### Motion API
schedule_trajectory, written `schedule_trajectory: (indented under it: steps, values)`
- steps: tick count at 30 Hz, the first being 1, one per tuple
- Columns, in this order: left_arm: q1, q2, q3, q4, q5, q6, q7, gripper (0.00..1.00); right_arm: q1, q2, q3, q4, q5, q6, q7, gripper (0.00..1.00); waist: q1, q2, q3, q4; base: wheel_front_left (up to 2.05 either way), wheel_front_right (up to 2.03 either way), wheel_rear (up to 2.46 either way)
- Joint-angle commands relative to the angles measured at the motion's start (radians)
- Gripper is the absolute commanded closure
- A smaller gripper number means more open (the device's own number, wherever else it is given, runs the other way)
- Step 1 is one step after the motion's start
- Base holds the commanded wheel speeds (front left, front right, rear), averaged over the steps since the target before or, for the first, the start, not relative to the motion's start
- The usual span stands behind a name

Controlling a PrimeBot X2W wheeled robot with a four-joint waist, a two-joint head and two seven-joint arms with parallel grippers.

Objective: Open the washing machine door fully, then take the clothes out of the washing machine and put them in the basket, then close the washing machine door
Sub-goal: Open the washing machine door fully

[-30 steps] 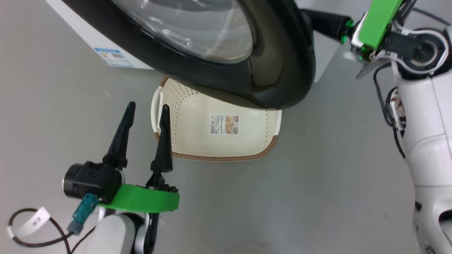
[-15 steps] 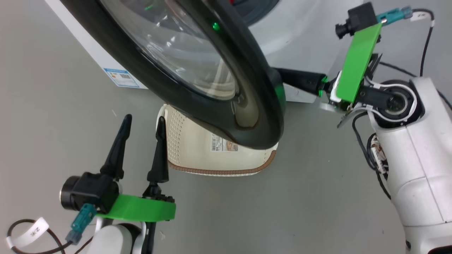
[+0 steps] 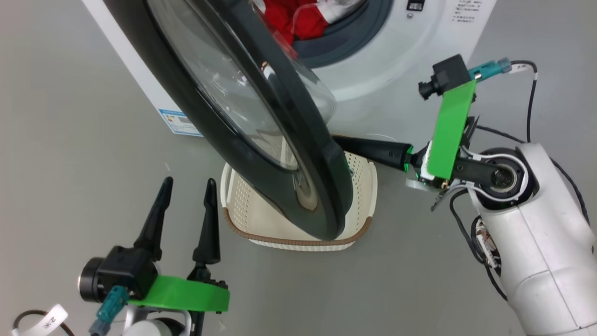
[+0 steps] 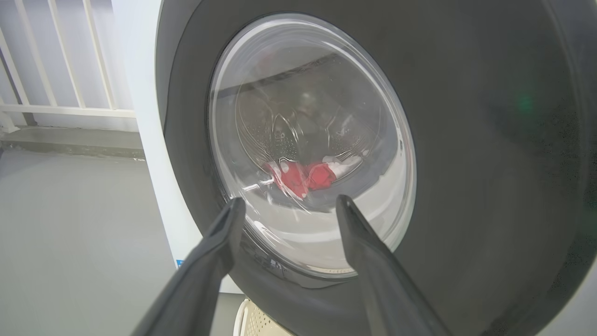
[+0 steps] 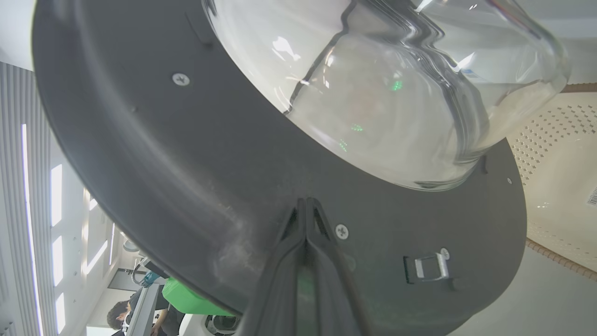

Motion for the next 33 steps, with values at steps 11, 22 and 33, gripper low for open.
schedule_trajectory:
  steps: [11, 22, 33]
  values:
    - [0.035, 0.018, 0.017, -0.048, -0.01, 0.018, 0.02, 0.0, 0.085, 0.021, 0.079, -0.062, 0.038, 0.008, -0.029, 1.0, 0.0, 0.0, -0.052, 0.068, 0.0, 0.0, 0.0]
    - [0.053, 0.019, 0.01, -0.057, -0.019, 0.026, 0.024, 0.0, 0.096, 0.021, 0.156, -0.049, 0.088, 0.008, -0.066, 1.0, 0.0, 0.0, -0.07, 0.134, 0.0, 0.0, 0.0]
    - [0.065, 0.021, 0.006, -0.055, -0.027, 0.036, 0.027, 0.0, 0.093, 0.021, 0.215, -0.026, 0.121, 0.008, -0.099, 1.0, 0.0, 0.0, -0.089, 0.195, 0.0, 0.0, 0.0]
